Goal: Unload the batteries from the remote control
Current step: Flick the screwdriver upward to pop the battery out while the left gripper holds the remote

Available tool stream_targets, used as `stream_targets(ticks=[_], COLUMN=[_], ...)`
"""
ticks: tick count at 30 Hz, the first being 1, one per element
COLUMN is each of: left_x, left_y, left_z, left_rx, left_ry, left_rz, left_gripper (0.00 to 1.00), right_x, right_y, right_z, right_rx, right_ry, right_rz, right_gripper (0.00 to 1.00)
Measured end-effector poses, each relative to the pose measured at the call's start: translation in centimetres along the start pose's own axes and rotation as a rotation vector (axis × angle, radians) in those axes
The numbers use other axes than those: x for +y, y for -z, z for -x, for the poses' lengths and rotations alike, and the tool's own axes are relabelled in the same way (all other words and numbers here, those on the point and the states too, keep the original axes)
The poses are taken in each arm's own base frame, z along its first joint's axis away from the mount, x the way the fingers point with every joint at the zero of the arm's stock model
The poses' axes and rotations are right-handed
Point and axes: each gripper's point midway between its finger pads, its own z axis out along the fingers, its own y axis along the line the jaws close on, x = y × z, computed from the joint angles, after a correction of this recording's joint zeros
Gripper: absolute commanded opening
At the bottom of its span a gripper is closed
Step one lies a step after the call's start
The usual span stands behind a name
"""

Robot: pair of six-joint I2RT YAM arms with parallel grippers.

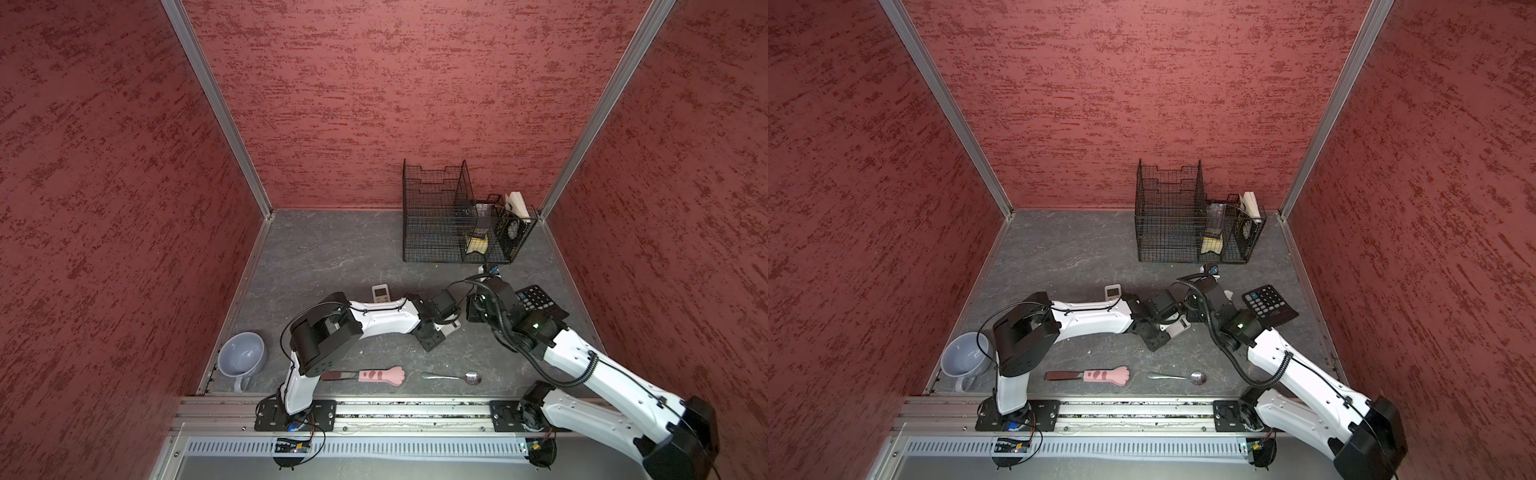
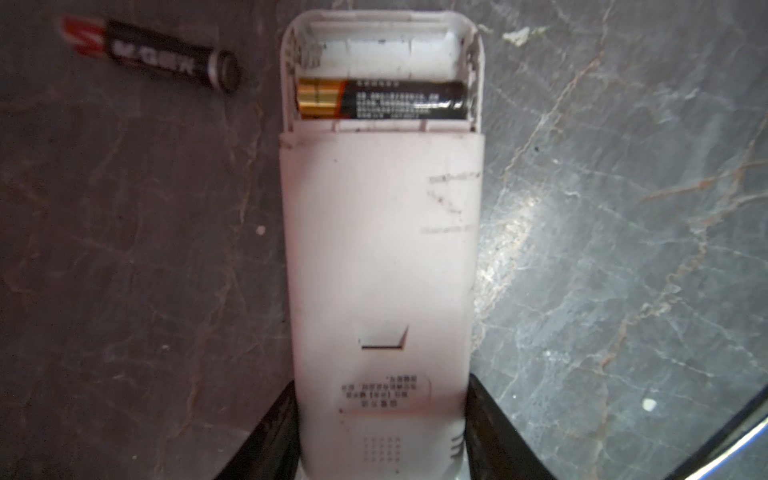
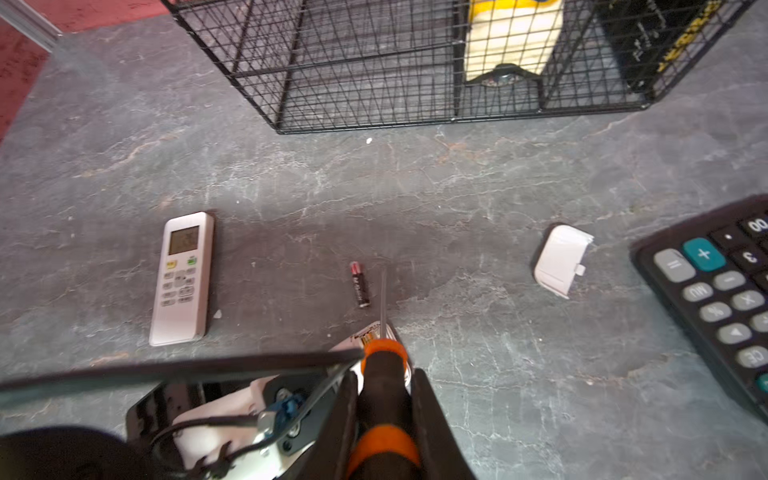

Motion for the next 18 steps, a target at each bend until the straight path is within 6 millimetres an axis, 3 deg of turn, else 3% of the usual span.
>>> stream_targets(ticks=[8,18], left_x=[0.0,0.5], left_y=[0.0,-0.1], left_z=[0.1,0.9], left_rx=[0.003,-0.013], left_ry=[-0.003,0.038], left_rz=[0.001,0.025], left_gripper=[0.56,0.68], right_x=[-0.2,-0.1], right_y=[0.4,2.0], right_z=[0.2,1.3], right_rx=[-0.009,-0.066], right_ry=[-0.025,-0.051], right_rz=[0.0,0.037], right_gripper=[0.0,0.0])
